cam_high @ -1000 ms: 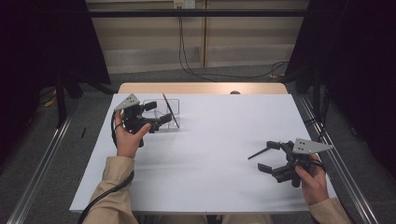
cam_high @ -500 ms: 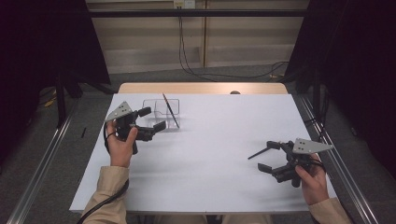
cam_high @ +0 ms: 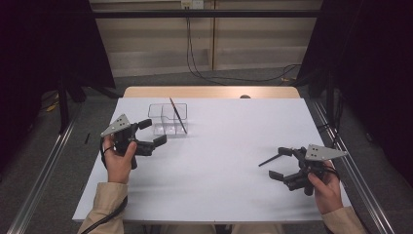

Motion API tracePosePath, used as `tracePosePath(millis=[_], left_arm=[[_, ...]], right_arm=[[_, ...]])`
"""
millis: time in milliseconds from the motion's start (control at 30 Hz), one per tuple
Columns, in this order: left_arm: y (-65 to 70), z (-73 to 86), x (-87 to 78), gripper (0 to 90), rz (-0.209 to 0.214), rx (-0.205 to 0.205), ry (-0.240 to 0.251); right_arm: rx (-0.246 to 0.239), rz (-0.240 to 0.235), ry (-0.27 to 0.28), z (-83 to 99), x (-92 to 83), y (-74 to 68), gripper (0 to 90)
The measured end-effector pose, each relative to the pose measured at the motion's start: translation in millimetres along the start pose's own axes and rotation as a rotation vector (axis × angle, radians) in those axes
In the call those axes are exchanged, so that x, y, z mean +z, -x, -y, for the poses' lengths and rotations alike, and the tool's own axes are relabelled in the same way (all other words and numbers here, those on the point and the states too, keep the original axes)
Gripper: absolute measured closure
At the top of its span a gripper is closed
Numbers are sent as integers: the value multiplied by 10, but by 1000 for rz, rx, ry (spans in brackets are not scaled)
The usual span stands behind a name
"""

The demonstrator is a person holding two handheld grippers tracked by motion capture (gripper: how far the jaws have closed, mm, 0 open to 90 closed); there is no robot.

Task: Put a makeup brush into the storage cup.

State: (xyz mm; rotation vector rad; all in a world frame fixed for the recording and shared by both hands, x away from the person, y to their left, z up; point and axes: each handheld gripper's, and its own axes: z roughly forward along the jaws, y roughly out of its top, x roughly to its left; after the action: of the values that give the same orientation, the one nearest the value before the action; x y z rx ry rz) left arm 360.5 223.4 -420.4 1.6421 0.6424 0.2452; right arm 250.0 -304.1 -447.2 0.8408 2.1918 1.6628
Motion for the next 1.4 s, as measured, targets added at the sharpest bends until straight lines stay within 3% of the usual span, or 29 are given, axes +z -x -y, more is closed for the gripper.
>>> tracePosePath(millis=[667, 1400], left_arm=[[140, 57, -157, 9, 43, 30, -6], [211, 184, -457, 9, 18, 29, -8]], right_arm=[[-3, 2, 1, -7, -6, 6, 39], [-8, -1, -2, -19, 33, 11, 38]])
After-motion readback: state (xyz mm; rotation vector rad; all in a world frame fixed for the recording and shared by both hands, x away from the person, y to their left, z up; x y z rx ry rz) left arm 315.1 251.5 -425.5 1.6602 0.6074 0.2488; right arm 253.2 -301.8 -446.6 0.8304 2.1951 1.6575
